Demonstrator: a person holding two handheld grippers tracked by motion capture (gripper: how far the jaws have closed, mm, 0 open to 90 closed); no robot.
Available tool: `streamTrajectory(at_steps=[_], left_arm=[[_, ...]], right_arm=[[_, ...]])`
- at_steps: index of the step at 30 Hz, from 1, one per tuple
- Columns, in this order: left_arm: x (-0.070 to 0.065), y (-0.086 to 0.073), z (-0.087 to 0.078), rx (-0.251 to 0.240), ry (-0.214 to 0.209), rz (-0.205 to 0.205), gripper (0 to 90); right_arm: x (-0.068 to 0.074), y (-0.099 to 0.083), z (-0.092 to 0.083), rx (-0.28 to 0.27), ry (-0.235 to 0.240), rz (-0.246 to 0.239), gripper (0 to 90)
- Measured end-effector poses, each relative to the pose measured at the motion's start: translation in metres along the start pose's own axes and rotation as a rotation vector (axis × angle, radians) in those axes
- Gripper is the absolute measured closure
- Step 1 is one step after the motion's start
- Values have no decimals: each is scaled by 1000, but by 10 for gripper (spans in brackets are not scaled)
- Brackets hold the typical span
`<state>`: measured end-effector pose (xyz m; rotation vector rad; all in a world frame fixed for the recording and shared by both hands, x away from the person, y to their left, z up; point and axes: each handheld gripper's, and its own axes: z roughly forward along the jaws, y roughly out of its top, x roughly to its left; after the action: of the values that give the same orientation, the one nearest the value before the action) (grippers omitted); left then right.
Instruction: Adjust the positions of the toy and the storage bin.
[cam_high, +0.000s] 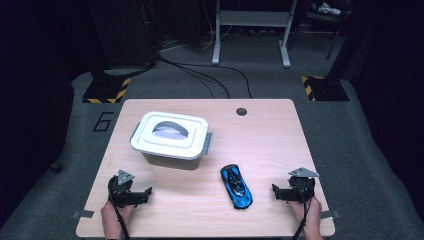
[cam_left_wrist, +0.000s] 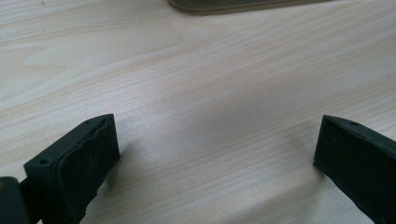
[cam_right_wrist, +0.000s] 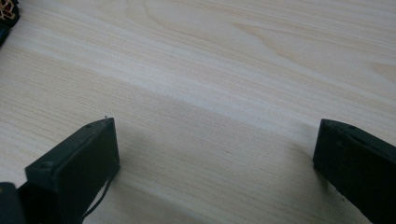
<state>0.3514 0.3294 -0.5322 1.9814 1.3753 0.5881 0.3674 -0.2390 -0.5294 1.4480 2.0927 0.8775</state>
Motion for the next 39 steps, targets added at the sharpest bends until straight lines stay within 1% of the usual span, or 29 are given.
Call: streamTrajectory(at_steps=[7, 12, 15, 19, 24, 27, 29, 30, 31, 32, 34, 35, 39], left_arm=[[0, 0, 0, 0, 4, -2, 1], [0, 0, 0, 2, 2, -5, 1], [0, 0, 0, 1, 3, -4, 1], [0, 0, 0, 1, 4, -4, 1], [0, 0, 0, 0, 4, -3, 2], [0, 0, 0, 1, 2, -4, 2], [0, 0, 0, 0, 5, -2, 2], [0, 0, 0, -5, 7, -4, 2], [-1, 0, 0, -7, 8, -3, 2], [0, 0, 0, 1, 4, -3, 2], [0, 0, 0, 1, 4, -3, 2], [0, 0, 0, 1, 3, -4, 2], [0, 0, 0, 0, 5, -3, 3]], right_arm=[[0, 0, 0, 0, -2, 4, 0], [1, 0, 0, 0, -12, 16, 0], [2, 1, 0, 9, -14, 21, 0], [1, 3, 0, 25, -8, 10, 0], [0, 5, -1, 40, 18, 23, 0], [1, 8, -4, 38, 31, 37, 0], [3, 13, -7, 28, 33, 28, 0], [4, 16, -9, 30, 38, 31, 0], [5, 18, -11, 20, 46, 32, 0], [8, 21, -13, 13, 57, 41, 0], [13, 26, -15, 17, 66, 29, 0], [17, 28, -16, 18, 67, 34, 0], [28, 35, -19, 19, 91, 21, 0]])
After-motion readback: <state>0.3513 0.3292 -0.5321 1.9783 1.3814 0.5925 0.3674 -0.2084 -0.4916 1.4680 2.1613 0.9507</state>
